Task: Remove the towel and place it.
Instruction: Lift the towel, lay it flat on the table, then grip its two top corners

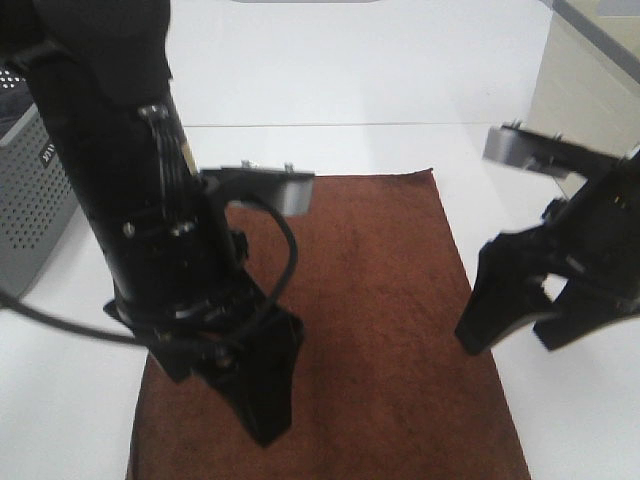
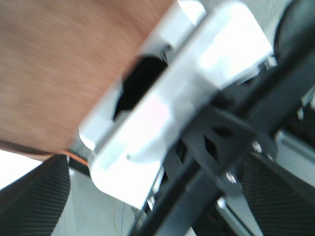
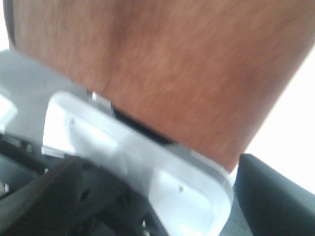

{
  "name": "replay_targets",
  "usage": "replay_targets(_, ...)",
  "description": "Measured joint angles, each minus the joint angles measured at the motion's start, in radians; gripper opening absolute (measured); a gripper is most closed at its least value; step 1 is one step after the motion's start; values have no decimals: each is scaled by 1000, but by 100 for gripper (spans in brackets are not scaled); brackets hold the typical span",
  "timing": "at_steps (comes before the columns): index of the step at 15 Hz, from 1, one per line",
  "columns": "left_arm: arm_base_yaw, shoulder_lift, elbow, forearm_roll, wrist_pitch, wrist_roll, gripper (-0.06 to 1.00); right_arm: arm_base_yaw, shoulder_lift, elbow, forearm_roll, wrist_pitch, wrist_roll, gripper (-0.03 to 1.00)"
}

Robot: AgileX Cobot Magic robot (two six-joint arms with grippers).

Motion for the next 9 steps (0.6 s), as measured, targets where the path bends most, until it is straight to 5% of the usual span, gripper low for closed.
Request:
replay_targets(3,191,11,-113,22,-60,30,87,-123,54,-215,-26,15,-17,81)
replay_targets(9,464,192,-360,27,-193,34,87,-140,416,-766,-140,129,22,82)
